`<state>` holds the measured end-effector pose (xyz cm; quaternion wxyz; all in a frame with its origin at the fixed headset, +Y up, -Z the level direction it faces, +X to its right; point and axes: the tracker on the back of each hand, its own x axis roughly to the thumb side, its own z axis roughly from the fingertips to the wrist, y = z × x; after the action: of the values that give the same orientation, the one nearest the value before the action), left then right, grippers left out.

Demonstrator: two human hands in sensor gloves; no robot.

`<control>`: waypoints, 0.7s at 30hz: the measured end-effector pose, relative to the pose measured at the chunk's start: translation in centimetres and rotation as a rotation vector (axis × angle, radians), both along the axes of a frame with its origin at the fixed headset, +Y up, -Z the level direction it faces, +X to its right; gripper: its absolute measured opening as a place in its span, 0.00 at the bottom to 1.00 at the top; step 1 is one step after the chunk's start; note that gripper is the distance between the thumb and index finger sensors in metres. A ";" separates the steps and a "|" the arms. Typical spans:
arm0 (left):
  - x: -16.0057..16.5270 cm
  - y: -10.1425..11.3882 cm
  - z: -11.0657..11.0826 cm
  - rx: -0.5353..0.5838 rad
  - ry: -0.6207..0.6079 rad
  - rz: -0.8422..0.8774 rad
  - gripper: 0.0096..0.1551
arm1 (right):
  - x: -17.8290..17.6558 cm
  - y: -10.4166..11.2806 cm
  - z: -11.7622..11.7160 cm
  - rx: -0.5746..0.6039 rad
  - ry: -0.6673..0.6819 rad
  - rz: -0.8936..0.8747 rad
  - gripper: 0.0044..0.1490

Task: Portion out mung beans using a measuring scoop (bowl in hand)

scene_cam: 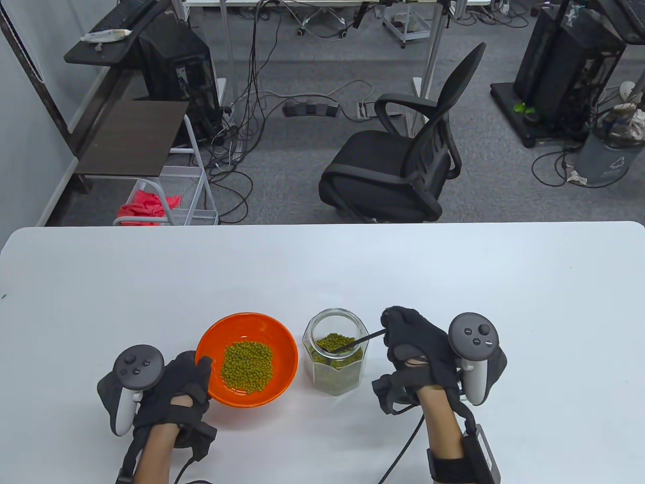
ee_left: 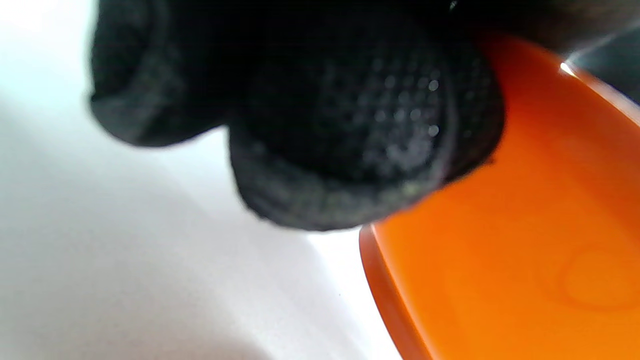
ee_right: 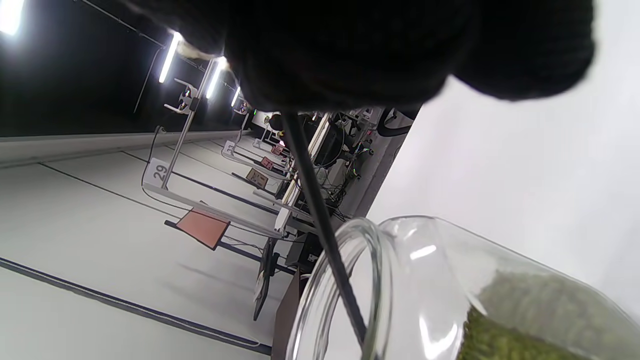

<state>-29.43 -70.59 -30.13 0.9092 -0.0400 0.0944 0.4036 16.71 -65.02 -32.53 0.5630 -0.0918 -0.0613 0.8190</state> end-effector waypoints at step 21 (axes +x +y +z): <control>0.3 -0.1 0.0 0.003 -0.010 -0.012 0.31 | 2.4 -0.2 0.4 -0.005 -0.051 -0.180 0.24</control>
<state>-29.10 -70.73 -30.17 0.9121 -0.0403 0.0895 0.3979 19.16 -65.22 -32.11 0.6322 -0.1193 -0.0653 0.7627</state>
